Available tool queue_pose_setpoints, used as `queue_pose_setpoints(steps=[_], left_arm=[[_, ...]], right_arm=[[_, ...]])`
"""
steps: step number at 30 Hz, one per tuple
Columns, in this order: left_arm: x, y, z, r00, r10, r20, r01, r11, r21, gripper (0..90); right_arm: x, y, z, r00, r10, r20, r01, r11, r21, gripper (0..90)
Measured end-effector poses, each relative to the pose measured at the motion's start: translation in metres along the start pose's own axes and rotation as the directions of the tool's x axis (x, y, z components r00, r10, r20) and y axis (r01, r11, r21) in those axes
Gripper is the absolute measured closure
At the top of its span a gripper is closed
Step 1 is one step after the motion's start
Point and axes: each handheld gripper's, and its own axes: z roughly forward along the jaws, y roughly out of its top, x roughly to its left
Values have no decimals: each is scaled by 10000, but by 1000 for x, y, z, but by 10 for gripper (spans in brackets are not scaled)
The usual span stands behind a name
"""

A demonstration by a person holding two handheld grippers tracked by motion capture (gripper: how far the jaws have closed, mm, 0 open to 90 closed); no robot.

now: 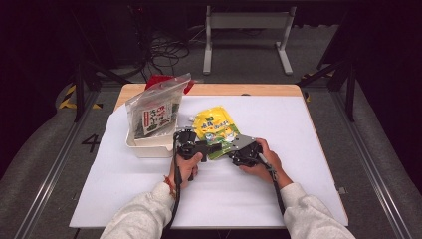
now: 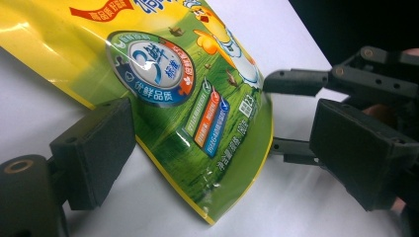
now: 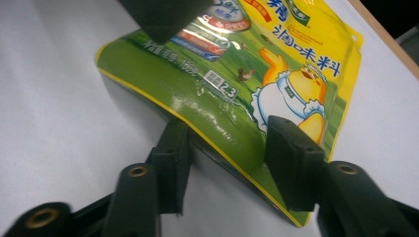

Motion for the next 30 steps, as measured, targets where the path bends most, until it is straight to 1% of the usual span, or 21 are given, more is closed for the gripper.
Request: queue_pose_setpoints(steps=[1,3,4,6,7,8,10,12,13,14,16,18,19,20,22,23,24,25,27,29,30], left_arm=[[1,0,0,10000,-6,66,7,10000,-63,120],[2,0,1,9987,-36,513,33,10000,59,165],[1,0,1,9982,30,606,-41,9998,174,187],[-2,1,2,9986,325,418,-328,9994,83,181],[-4,1,0,9986,188,504,-194,9997,119,182],[-2,1,-1,9992,298,282,-299,9995,37,185],[1,0,-3,9999,36,-130,-35,10000,84,151],[5,0,-4,9997,43,-252,-48,9998,-168,166],[3,1,-3,9991,130,-408,-136,9998,-136,152],[1,1,-2,9973,359,-648,-365,9993,-87,139],[-2,1,1,9940,599,-911,-610,9981,-87,107],[-3,1,3,9914,579,-1178,-609,9979,-224,100],[-2,2,4,9897,619,-1288,-675,9969,-393,89],[-1,3,4,9901,462,-1323,-526,9976,-453,97],[2,6,4,9929,93,-1186,-162,9982,-578,90],[2,6,4,9929,93,-1186,-162,9982,-578,91],[5,8,4,9952,-357,-916,289,9968,-747,80],[5,8,4,9952,-357,-916,289,9968,-747,57],[5,9,6,9957,-586,-717,528,9954,-800,51],[7,9,8,9973,-535,-506,489,9948,-890,51],[8,8,8,9963,-829,-214,806,9922,-948,53]], right_arm=[[1,0,0,9999,-58,-100,58,10000,24,629],[1,-2,1,9981,-263,-555,270,9996,108,890],[2,-3,2,9979,-249,-602,250,9997,8,900],[1,-2,3,9982,-283,-535,285,9996,16,900],[2,-1,3,9987,-302,-402,302,9995,9,900],[2,-1,2,9991,-298,-316,295,9995,-106,845],[0,-1,-3,10000,76,-52,-78,9988,-477,526],[-9,-2,-6,9954,890,-363,-913,9934,-698,441],[-17,-5,-8,9862,1519,-660,-1579,9826,-982,411],[-26,-9,-9,9669,2362,-966,-2467,9619,-1175,381],[-48,-18,-5,9127,3895,-1236,-4029,9083,-1128,347],[-60,-22,-2,8855,4455,-1321,-4591,8826,-1014,338],[-68,-23,2,8558,4956,-1483,-5097,8569,-773,296],[-73,-23,4,8347,5240,-1695,-5407,8382,-714,295],[-81,-22,10,8118,5586,-1701,-5750,8155,-658,293],[-85,-22,14,7943,5814,-1764,-5982,7991,-599,280],[-89,-23,18,7709,6057,-1970,-6244,7797,-464,284],[-89,-23,18,7709,6057,-1970,-6244,7797,-464,284],[-92,-26,30,7369,6363,-2280,-6535,7569,3,268],[-91,-28,34,7125,6565,-2479,-6798,7333,-120,256],[-91,-29,35,7023,6632,-2585,-6892,7244,-139,261]])
